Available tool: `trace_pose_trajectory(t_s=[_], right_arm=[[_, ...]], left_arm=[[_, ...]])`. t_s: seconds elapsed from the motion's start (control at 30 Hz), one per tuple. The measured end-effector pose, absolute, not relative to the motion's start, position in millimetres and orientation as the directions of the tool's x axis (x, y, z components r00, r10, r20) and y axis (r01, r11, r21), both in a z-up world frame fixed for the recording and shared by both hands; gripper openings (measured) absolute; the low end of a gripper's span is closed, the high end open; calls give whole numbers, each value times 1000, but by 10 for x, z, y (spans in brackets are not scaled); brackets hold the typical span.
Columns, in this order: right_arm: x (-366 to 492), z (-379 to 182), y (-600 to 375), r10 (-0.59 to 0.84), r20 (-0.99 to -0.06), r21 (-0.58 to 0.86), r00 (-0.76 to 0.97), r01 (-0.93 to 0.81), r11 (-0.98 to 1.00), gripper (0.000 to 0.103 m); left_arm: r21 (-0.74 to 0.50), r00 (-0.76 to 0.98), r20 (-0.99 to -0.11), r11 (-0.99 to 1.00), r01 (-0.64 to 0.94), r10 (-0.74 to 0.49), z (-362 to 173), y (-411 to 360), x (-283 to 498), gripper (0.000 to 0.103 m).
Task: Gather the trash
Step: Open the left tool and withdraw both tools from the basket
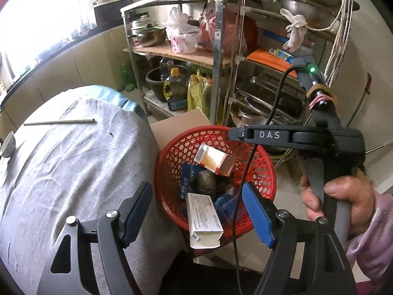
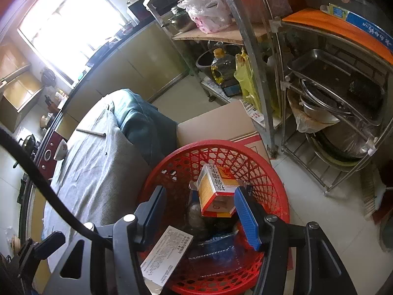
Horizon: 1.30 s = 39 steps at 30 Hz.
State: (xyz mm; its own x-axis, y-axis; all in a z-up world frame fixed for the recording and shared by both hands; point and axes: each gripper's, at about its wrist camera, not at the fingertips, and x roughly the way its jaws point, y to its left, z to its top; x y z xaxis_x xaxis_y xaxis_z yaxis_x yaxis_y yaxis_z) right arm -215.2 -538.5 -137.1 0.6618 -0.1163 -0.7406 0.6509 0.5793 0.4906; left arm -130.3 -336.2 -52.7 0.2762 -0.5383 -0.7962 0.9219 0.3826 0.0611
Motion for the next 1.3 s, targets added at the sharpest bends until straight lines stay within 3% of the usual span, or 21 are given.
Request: trace_pose_trajectory(t_s=[0.5, 0.97, 1.3], right_arm=[[-2207, -1160, -5343, -190, -714, 440, 674, 643, 627, 61], [-2306, -927, -5293, -257, -662, 421, 704, 634, 649, 61], [-2131, -444, -4925, -253, -576, 405, 777, 540, 738, 61]], left_arm=[[169, 343, -749, 336, 926, -567, -264, -3351, -1578, 76], [97, 255, -723, 271, 958, -642, -66, -3233, -1675, 77], [117, 383, -630, 406, 907, -675, 275, -2813, -1493, 77]])
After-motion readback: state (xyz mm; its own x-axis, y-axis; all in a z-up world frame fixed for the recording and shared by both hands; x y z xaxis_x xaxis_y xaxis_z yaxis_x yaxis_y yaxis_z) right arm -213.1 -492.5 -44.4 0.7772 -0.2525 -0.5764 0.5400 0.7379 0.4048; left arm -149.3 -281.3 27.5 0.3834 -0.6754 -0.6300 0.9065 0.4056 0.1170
